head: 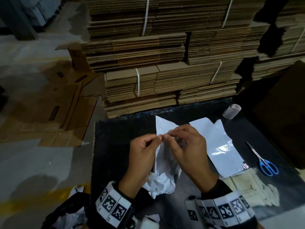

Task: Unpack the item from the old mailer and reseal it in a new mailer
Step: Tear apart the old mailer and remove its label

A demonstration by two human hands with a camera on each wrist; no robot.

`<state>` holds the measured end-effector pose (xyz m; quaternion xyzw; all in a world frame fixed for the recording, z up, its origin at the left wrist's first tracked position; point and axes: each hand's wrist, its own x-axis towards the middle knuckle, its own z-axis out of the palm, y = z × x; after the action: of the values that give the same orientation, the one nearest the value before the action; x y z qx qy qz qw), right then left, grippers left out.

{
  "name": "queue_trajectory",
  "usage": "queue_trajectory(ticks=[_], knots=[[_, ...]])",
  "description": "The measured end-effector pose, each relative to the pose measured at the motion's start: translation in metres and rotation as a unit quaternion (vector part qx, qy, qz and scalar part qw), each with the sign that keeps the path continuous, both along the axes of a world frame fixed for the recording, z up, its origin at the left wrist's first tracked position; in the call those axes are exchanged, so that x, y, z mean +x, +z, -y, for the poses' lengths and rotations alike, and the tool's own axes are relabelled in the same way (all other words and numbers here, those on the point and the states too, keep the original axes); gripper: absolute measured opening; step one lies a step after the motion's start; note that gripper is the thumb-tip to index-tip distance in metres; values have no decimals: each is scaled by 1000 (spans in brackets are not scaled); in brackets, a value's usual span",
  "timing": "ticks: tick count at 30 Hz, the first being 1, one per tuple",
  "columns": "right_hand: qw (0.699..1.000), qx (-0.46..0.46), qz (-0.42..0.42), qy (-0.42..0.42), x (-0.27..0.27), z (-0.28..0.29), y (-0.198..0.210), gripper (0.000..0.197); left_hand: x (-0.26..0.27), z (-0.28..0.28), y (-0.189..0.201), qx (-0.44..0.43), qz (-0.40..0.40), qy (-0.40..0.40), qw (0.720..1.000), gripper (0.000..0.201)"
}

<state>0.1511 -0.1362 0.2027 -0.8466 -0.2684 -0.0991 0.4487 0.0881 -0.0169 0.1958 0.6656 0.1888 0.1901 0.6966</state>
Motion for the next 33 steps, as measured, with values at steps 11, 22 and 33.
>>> queue_trajectory(ticks=[11, 22, 33], knots=[[950, 196, -225, -90, 13, 10, 1, 24, -4, -3, -8, -133, -15, 44, 990, 18], [919, 222, -324, -12, 0, 2, -6, 34, -3, -7, -16, -91, -49, 17, 994, 20], [890, 211, -405, -4, -13, -11, -61, 34, -34, -76, -121, 4, -228, 76, 971, 13]])
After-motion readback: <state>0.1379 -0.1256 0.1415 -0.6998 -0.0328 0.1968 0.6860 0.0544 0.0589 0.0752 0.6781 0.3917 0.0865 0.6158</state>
